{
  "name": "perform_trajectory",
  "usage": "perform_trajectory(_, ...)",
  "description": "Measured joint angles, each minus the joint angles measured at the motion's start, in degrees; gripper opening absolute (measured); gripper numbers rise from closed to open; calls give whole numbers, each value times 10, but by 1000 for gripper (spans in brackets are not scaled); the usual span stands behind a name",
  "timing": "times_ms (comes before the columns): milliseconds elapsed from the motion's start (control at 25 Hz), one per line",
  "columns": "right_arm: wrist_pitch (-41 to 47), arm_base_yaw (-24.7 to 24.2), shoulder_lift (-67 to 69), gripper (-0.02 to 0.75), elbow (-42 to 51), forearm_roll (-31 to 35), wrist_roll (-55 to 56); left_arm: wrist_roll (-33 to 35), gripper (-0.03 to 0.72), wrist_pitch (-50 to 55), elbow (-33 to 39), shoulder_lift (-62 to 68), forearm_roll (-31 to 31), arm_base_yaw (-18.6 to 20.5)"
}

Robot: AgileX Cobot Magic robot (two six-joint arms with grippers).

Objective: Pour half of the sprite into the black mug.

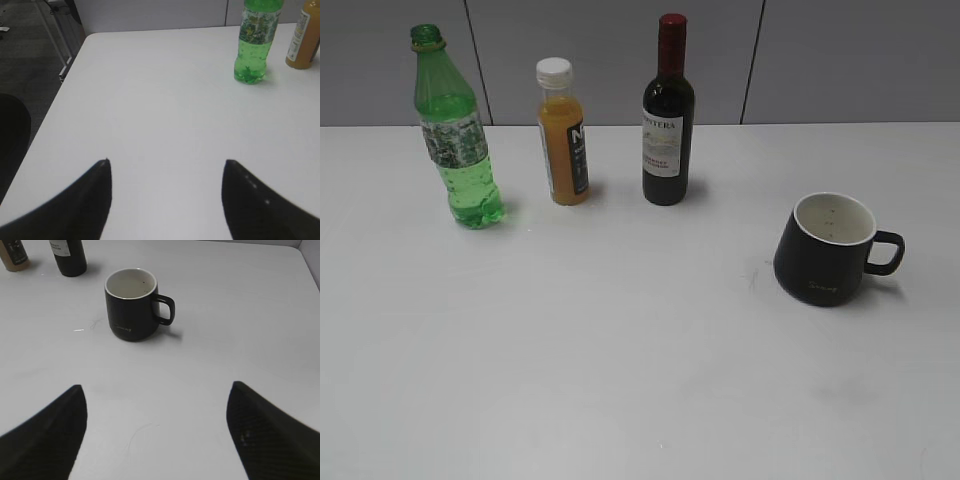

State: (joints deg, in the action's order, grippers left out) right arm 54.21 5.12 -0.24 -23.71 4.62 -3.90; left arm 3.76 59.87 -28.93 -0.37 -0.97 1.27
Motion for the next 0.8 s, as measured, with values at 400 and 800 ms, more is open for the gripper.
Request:
perform_trajectory(400, -39, 0, 7, 656, -11, 0, -8, 0, 526, 0, 0, 0, 0, 0)
perform_trajectory(800, -206, 0, 108, 645, -14, 4, -32, 0, 526, 0, 0, 0, 0, 0)
